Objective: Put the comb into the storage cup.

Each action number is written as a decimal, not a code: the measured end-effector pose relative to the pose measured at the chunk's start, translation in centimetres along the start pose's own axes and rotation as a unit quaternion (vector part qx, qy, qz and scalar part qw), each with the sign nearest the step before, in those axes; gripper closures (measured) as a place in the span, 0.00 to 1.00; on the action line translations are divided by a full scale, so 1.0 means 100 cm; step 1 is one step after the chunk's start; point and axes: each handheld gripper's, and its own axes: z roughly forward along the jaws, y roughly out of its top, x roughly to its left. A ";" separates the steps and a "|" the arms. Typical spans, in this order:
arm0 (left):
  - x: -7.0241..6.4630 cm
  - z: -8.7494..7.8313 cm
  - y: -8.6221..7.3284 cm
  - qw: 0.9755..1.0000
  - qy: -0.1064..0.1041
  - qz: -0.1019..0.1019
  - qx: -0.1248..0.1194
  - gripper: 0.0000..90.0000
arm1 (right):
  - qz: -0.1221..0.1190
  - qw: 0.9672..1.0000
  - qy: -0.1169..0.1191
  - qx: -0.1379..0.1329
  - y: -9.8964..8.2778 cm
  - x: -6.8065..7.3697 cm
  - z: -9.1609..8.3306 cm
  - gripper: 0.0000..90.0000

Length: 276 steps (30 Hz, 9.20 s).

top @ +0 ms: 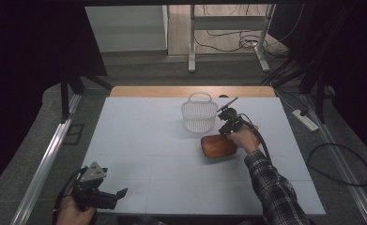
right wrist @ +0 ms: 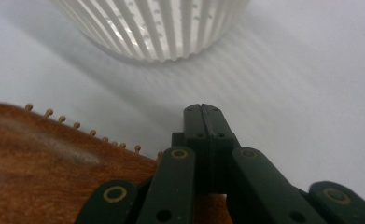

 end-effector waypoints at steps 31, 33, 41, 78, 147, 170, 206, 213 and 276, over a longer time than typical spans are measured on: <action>-0.001 0.002 0.001 1.000 0.004 0.003 0.007 0.01 | 0.036 0.999 -0.018 0.003 -0.054 -0.023 -0.021 0.99; -0.001 0.002 0.001 1.000 0.004 0.004 0.008 0.01 | 0.036 0.999 -0.021 0.006 -0.059 -0.024 -0.022 0.99; -0.001 0.002 0.002 1.000 0.005 0.008 0.012 0.01 | 0.043 0.999 -0.015 0.006 -0.075 -0.028 -0.027 0.99; 0.003 0.000 0.001 1.000 -0.006 -0.011 -0.002 0.01 | 0.022 0.994 -0.016 -0.108 -0.104 0.006 -0.094 0.23; 0.002 0.000 0.001 1.000 -0.006 -0.008 0.000 0.01 | -0.001 1.000 -0.003 -0.024 -0.128 0.024 -0.048 0.00; 0.001 0.001 0.001 1.000 -0.005 -0.003 0.002 0.01 | 0.003 1.000 -0.013 0.004 -0.121 0.021 -0.041 0.11; 0.000 0.001 0.002 1.000 -0.003 0.001 0.005 0.01 | 0.029 0.999 0.019 -0.008 -0.123 0.021 -0.048 0.80; 0.000 0.002 0.002 1.000 -0.003 0.001 0.007 0.01 | 0.027 0.999 0.019 -0.019 -0.125 0.022 -0.051 0.80; 0.017 0.027 0.075 0.992 -0.107 -0.032 -0.052 0.00 | 0.006 0.983 0.063 -0.174 -0.142 0.045 -0.113 0.80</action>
